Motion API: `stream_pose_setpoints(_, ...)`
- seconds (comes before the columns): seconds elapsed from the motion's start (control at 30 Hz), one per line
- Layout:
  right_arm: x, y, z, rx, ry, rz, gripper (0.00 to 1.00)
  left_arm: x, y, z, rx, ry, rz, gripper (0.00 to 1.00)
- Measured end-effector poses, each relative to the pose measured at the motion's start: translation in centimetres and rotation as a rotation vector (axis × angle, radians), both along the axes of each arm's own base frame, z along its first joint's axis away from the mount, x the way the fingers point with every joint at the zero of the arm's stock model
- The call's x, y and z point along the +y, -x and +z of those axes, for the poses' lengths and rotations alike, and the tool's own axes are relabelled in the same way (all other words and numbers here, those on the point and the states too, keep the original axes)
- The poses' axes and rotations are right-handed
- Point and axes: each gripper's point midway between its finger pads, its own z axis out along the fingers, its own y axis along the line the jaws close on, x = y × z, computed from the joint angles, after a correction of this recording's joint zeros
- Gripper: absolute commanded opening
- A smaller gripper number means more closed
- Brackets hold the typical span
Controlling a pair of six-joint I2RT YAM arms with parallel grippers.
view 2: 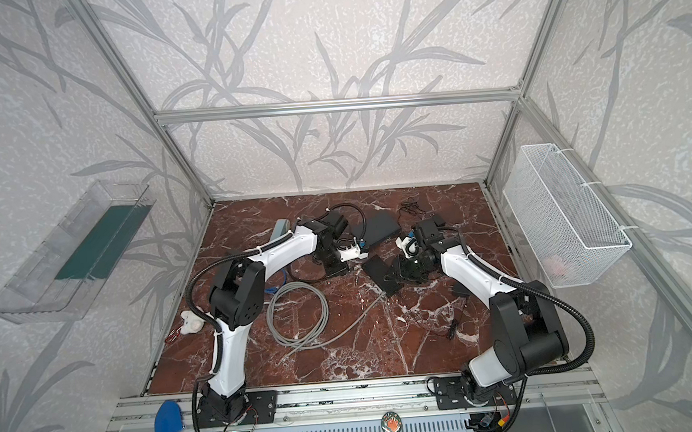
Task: Insert the plug into the switch port
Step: 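Carry the black cable plug toward the switch with the left gripper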
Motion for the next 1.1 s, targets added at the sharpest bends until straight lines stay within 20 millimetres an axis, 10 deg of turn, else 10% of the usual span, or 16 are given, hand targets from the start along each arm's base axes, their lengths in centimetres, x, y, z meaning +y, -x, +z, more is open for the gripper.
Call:
stream_pose_setpoints(0.3,2.0,-3.6,2.8,-0.057,-0.186,-0.134,0.45,-3.8,1.1,9.0,-0.138,0.260,-0.021,0.00)
stream_pose_setpoints(0.6,1.5,-3.9,1.6,-0.018,-0.293,-0.295,0.41,-3.6,3.7,5.3,-0.051,0.237,0.001,0.00)
stream_pose_setpoints(1.1,2.4,-4.4,2.4,-0.039,-0.364,-0.299,0.35,-5.2,4.2,5.4,-0.064,0.274,-0.009,0.00)
